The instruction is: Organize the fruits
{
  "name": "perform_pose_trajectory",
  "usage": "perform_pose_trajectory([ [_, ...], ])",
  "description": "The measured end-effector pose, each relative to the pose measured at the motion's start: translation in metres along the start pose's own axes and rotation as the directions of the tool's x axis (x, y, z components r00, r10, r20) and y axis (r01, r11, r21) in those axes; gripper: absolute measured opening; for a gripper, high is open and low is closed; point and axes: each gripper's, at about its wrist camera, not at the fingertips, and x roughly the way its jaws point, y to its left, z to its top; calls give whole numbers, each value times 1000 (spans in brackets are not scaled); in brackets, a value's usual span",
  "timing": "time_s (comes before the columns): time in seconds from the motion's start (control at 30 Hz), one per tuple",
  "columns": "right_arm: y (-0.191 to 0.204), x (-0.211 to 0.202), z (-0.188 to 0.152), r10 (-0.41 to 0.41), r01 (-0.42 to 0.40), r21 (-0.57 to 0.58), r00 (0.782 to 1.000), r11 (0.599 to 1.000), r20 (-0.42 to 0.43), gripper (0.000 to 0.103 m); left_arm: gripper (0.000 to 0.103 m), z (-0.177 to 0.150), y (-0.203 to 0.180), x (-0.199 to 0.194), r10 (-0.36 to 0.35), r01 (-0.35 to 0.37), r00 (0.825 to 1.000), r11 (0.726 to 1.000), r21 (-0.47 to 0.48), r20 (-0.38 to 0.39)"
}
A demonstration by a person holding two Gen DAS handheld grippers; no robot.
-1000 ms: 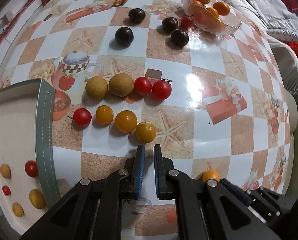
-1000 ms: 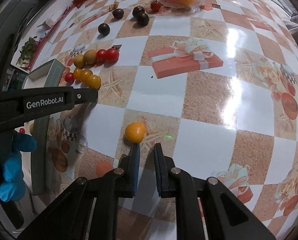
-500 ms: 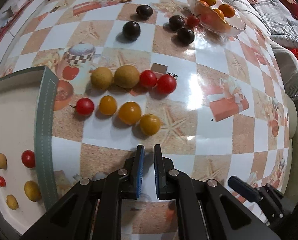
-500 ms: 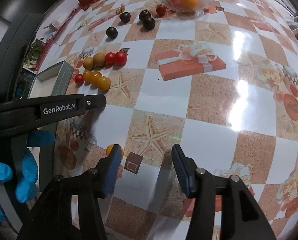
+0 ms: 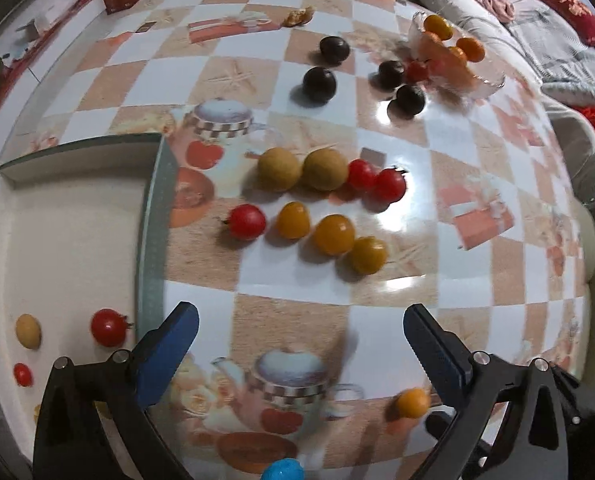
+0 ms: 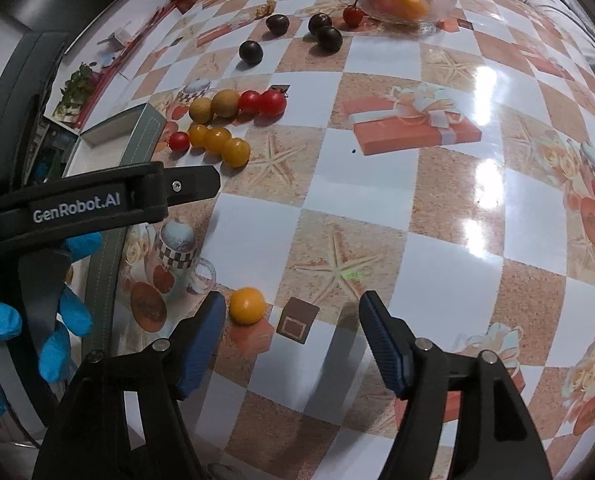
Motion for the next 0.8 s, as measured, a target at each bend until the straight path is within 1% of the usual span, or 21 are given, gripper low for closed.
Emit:
perform_pose_trajectory([
  [0.07,5,1,-1,-1,1,-17,1000,1000,-2,73,103,1,0,-2,21,-21,1000,999,24,2],
  [0.23,21,9,2,2,-2,-48,1000,999,-5,73,103,6,2,-3,34,-34,999,997,65,3],
  [0.43,33,21,2,-38,38,-55,999,998,-3,72,103,20,-1,0,36,-38,999,994,101,22],
  [0.63,50,26,0,-108,109,-121,994,987,16,63,102,27,-3,5,45,-50,998,986,162,36],
  [0.67,53,27,-1,-119,121,-129,993,984,20,58,99,27,-3,5,43,-49,998,982,183,38],
  [0.73,58,29,-1,-155,158,-154,987,975,31,42,80,30,-9,10,43,-48,999,973,224,27],
  [0.77,59,29,0,-159,162,-158,987,974,33,25,80,31,-8,10,25,-30,999,972,231,24],
  [0.8,59,29,0,-153,155,-153,988,976,30,21,78,33,-8,10,24,-30,999,972,233,29],
])
